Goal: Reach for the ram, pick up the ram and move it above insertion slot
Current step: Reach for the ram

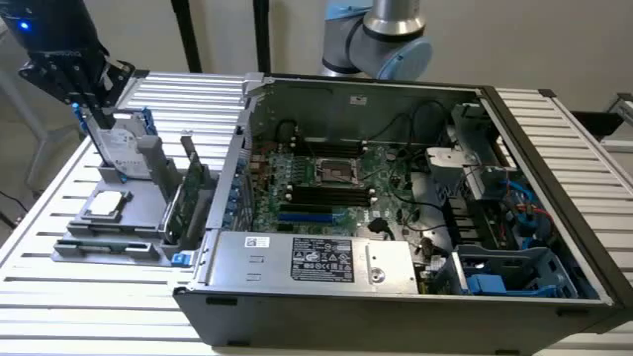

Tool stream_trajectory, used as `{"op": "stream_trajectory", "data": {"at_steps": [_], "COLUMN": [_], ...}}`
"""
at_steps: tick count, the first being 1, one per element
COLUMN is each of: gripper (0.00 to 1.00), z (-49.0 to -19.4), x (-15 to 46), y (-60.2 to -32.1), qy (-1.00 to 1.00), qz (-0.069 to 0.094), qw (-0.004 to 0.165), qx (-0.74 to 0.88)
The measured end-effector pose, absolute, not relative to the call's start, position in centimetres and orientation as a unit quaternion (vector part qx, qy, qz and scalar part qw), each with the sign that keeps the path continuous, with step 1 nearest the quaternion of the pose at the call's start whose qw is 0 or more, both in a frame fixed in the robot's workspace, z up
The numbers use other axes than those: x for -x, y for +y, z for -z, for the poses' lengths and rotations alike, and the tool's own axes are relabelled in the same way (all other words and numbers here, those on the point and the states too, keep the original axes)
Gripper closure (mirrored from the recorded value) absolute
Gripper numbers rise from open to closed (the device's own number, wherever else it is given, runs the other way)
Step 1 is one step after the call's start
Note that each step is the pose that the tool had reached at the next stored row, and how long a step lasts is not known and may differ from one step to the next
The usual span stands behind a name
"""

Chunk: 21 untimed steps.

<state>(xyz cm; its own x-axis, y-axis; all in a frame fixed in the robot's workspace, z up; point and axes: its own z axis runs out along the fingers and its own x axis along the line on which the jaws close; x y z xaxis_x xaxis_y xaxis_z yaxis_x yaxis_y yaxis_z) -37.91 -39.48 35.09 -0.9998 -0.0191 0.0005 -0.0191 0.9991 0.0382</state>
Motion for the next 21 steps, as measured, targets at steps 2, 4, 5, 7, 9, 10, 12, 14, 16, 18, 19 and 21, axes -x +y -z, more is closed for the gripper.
{"op": "stream_trajectory", "data": {"at_steps": [2,4,5,7,9,10,12,14,16,18,19,21], "gripper": [0.89,0.89,0.89,0.89,0.89,0.89,0.89,0.89,0.89,0.89,0.89,0.89], "z": [-35.1,-35.1,-35.1,-35.1,-35.1,-35.1,-35.1,-35.1,-35.1,-35.1,-35.1,-35.1], "x": [37.9,37.9,37.9,37.9,37.9,37.9,37.9,37.9,37.9,37.9,37.9,38.0], "y": [-39.5,-39.5,-39.5,-39.5,-39.5,-39.5,-39.5,-39.5,-39.9,-40.7,-41.2,-42.1], "qy": [-1.0,-1.0,-1.0,-1.0,-1.0,-1.0,-1.0,-1.0,-1.0,-1.0,-1.0,-1.0], "qz": [0.019,0.019,0.019,0.019,0.019,0.019,0.019,0.019,0.019,0.019,0.019,0.019], "qw": [0.0,0.0,0.0,0.0,0.0,0.0,0.0,0.001,0.0,0.0,0.0,0.0], "qx": [-0.01,-0.01,-0.01,-0.01,-0.01,-0.01,-0.01,-0.009,-0.01,-0.01,-0.01,-0.01]}}
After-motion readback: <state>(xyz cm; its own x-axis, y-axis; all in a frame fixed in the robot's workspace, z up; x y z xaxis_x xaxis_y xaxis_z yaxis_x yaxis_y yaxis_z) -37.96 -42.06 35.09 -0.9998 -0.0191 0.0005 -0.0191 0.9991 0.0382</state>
